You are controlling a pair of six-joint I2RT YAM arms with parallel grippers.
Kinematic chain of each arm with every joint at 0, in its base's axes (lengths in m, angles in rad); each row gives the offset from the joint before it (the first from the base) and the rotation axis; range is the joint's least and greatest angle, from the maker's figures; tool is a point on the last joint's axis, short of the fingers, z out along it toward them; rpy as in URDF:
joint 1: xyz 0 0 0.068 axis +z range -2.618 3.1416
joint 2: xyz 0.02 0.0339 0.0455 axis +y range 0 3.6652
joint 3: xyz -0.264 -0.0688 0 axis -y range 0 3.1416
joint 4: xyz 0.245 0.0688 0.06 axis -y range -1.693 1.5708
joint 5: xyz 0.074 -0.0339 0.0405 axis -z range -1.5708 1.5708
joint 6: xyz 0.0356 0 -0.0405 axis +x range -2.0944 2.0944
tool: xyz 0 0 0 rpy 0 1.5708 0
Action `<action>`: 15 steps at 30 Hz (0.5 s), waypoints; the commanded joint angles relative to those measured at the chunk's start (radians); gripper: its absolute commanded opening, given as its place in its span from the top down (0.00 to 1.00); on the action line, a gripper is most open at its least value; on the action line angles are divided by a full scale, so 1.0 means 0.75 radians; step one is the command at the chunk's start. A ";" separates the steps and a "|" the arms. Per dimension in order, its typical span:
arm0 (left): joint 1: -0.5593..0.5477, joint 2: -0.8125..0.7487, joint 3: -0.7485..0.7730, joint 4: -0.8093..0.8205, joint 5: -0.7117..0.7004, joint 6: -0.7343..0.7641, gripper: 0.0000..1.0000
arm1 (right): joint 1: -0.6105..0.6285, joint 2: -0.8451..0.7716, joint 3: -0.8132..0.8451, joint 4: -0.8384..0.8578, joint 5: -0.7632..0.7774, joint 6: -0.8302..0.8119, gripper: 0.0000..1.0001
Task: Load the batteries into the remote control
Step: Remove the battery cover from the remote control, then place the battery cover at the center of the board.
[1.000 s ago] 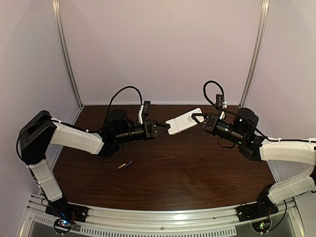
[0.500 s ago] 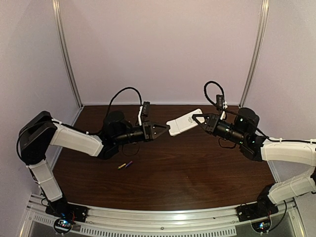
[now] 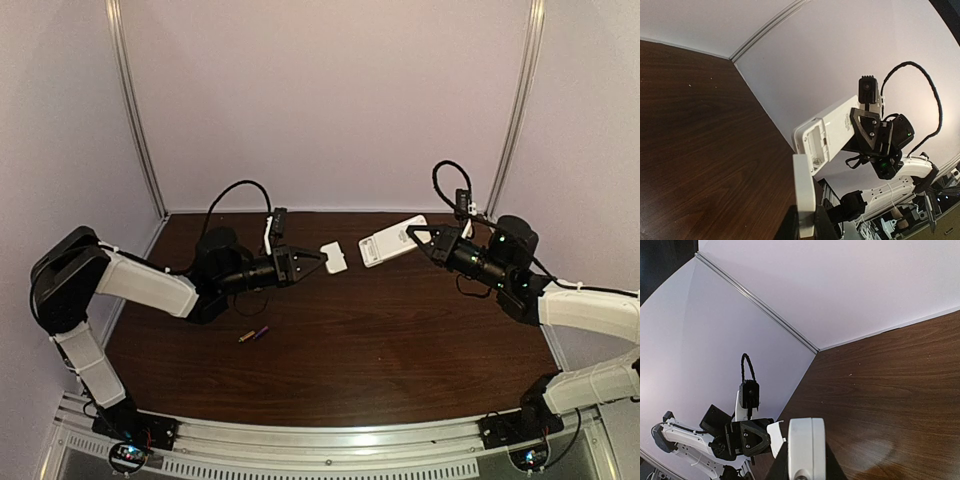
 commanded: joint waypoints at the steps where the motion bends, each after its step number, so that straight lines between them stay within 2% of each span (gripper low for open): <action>1: 0.032 -0.062 0.000 -0.080 -0.007 0.047 1.00 | -0.030 -0.045 -0.017 -0.059 0.021 -0.036 1.00; 6: 0.074 -0.008 0.061 -0.457 -0.049 0.161 1.00 | -0.062 -0.077 -0.023 -0.119 0.006 -0.063 1.00; 15: 0.109 0.143 0.122 -0.562 0.056 0.207 0.98 | -0.066 -0.077 -0.063 -0.121 -0.049 -0.068 1.00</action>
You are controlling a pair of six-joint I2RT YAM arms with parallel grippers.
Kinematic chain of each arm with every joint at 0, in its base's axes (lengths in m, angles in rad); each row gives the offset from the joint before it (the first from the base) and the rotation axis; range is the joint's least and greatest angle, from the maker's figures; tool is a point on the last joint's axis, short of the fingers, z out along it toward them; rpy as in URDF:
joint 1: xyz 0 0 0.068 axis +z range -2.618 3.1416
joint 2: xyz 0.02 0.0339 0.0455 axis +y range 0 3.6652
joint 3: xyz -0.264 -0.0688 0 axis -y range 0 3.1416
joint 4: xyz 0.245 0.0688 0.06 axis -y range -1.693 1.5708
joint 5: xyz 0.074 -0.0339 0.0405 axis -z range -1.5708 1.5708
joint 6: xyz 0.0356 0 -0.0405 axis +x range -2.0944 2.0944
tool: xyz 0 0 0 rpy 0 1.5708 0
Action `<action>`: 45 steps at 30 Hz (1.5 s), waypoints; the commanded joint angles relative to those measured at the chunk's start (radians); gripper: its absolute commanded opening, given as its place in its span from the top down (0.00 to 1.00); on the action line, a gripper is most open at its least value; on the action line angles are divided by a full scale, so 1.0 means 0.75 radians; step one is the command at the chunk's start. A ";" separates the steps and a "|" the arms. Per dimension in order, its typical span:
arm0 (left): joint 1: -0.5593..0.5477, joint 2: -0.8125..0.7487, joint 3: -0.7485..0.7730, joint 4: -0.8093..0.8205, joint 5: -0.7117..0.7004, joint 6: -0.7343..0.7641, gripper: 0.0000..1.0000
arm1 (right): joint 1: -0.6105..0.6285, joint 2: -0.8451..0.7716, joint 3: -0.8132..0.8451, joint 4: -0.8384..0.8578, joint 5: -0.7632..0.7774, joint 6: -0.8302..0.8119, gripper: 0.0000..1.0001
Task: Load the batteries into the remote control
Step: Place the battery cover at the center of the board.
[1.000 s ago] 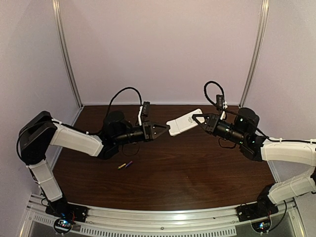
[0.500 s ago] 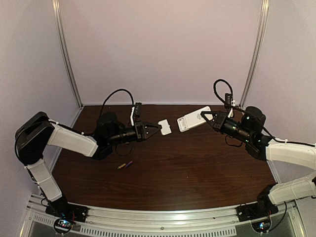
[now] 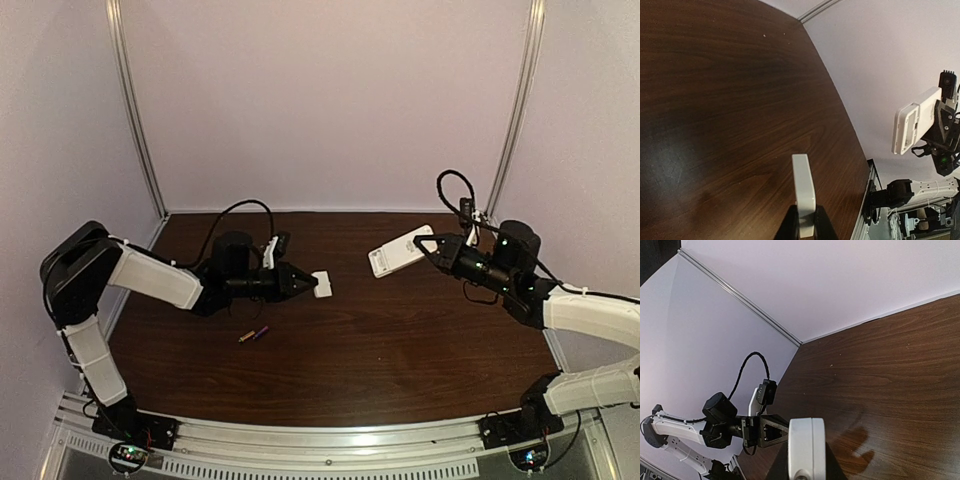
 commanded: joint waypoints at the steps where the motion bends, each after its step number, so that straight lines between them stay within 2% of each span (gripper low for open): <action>1: 0.017 0.083 0.073 -0.098 0.065 0.065 0.98 | -0.009 -0.012 -0.025 0.016 -0.040 -0.017 1.00; 8: 0.033 0.170 0.078 -0.063 0.126 0.051 0.98 | -0.009 -0.006 -0.044 0.033 -0.065 -0.010 1.00; 10: 0.032 0.161 0.097 -0.115 0.111 0.095 0.98 | -0.009 -0.005 -0.046 0.033 -0.067 -0.011 1.00; 12: 0.031 0.144 0.139 -0.267 0.059 0.181 0.98 | -0.009 -0.002 -0.048 0.036 -0.069 -0.013 1.00; 15: 0.009 0.113 0.262 -0.606 -0.123 0.396 0.99 | -0.010 0.000 -0.050 0.035 -0.067 -0.017 1.00; 18: -0.052 0.106 0.424 -0.951 -0.425 0.613 0.99 | -0.010 -0.009 -0.049 0.023 -0.060 -0.024 1.00; 21: -0.109 0.123 0.565 -1.168 -0.682 0.768 0.99 | -0.012 -0.021 -0.047 0.010 -0.054 -0.032 1.00; 25: -0.172 0.178 0.644 -1.288 -0.908 0.934 0.98 | -0.020 -0.036 -0.053 0.002 -0.047 -0.029 1.00; 31: -0.250 0.314 0.761 -1.449 -1.153 1.034 0.98 | -0.045 -0.057 -0.075 -0.003 -0.048 -0.017 1.00; 37: -0.297 0.373 0.788 -1.467 -1.218 1.075 0.91 | -0.051 -0.059 -0.082 -0.006 -0.065 -0.011 1.00; 45: -0.311 0.375 0.808 -1.481 -1.048 1.070 0.64 | -0.065 -0.086 -0.082 -0.031 -0.070 -0.017 1.00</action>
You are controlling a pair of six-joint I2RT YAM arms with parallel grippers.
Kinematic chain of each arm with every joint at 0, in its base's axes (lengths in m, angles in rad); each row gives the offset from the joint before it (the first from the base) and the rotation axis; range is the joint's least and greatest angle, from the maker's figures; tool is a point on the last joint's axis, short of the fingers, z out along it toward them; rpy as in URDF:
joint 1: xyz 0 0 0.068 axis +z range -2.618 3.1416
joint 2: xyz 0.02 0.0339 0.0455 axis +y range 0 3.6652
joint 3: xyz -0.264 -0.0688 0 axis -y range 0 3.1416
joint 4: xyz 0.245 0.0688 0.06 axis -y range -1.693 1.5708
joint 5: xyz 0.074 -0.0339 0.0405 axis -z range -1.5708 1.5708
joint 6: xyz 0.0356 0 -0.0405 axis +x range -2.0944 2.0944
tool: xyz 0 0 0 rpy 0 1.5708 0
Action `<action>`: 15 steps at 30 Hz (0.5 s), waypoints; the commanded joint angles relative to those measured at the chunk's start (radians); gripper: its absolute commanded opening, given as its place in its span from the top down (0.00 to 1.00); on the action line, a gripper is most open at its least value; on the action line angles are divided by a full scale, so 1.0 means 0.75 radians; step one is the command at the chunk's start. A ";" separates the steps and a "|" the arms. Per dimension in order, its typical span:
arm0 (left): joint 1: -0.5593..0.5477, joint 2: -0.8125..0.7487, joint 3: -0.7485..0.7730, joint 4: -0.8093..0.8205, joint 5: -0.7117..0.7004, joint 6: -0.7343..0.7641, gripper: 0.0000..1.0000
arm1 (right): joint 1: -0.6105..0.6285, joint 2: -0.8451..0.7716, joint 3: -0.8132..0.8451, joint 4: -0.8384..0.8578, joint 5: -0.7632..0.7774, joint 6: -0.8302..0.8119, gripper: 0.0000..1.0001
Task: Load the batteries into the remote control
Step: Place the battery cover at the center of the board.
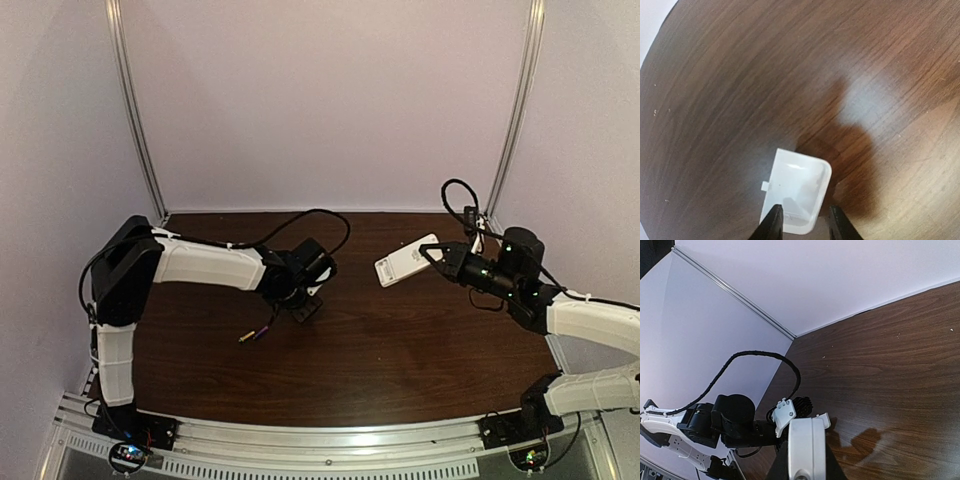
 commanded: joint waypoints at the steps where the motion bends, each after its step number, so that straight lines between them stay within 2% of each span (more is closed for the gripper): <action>1: -0.005 0.022 0.036 -0.038 0.101 0.013 0.62 | -0.015 -0.043 -0.008 -0.001 -0.012 -0.004 1.00; 5: -0.006 -0.028 0.039 -0.036 0.144 -0.004 0.49 | -0.015 -0.052 -0.008 -0.019 -0.015 -0.011 1.00; 9: 0.002 -0.176 -0.041 0.052 0.151 0.000 0.27 | -0.019 -0.054 0.001 -0.047 -0.030 -0.019 1.00; 12: 0.024 -0.359 -0.197 0.250 0.263 0.040 0.15 | -0.019 -0.044 0.013 -0.049 -0.076 -0.018 1.00; 15: 0.030 -0.567 -0.405 0.522 0.435 0.084 0.10 | -0.018 -0.026 0.021 -0.020 -0.161 -0.004 1.00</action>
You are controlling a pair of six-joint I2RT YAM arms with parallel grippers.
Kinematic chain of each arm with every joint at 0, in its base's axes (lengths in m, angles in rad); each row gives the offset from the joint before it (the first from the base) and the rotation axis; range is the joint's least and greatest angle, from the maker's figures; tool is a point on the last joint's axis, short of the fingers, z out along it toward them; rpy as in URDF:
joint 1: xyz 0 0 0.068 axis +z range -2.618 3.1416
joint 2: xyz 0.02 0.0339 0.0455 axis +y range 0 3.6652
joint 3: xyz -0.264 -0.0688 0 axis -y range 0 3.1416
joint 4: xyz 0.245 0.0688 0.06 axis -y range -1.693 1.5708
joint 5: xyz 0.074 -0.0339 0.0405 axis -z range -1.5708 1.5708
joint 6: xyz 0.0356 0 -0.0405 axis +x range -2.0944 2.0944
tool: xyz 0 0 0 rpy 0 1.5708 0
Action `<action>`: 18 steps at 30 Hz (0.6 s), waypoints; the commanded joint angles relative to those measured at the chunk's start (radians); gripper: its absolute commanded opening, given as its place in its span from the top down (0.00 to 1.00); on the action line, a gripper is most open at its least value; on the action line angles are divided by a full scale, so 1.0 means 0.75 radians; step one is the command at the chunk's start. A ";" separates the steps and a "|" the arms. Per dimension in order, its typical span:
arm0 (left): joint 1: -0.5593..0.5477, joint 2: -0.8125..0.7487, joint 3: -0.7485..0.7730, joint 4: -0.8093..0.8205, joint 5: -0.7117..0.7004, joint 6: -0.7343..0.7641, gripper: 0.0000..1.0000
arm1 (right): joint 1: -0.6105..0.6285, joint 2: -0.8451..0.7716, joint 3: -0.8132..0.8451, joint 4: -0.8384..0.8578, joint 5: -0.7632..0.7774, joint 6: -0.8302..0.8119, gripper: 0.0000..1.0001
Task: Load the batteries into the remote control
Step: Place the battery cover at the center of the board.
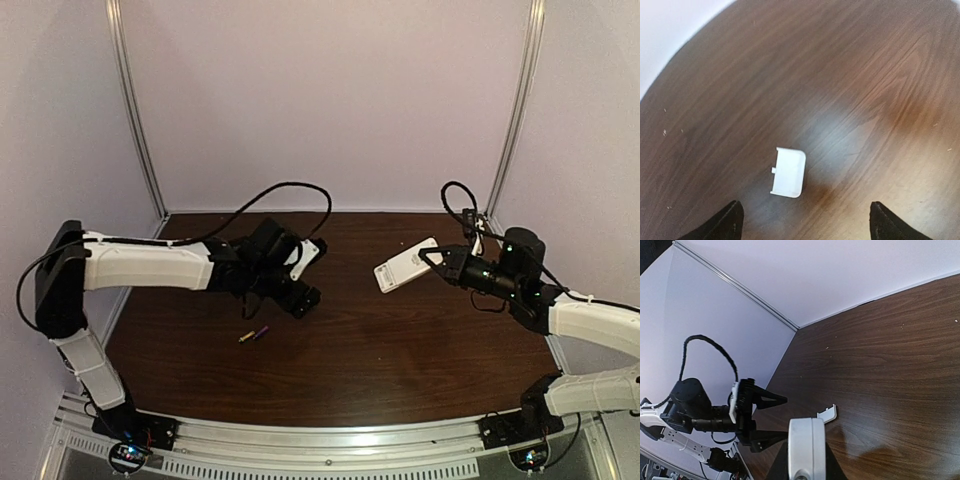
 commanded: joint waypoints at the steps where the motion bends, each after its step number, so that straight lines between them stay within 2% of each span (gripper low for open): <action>1: 0.020 -0.309 -0.243 0.464 0.323 0.068 0.10 | -0.007 0.011 0.024 0.054 -0.148 0.006 1.00; 4: 0.021 -0.434 -0.373 0.669 0.555 0.053 0.10 | 0.005 0.038 0.043 0.063 -0.237 0.014 1.00; 6: 0.012 -0.472 -0.399 0.731 0.599 0.022 0.10 | 0.025 0.049 0.057 0.042 -0.253 0.010 1.00; 11: -0.135 -0.447 -0.356 0.722 0.376 0.170 0.03 | 0.076 0.083 0.080 0.046 -0.253 0.046 1.00; 18: -0.273 -0.325 -0.268 0.720 0.208 0.304 0.03 | 0.151 0.129 0.106 0.068 -0.214 0.069 1.00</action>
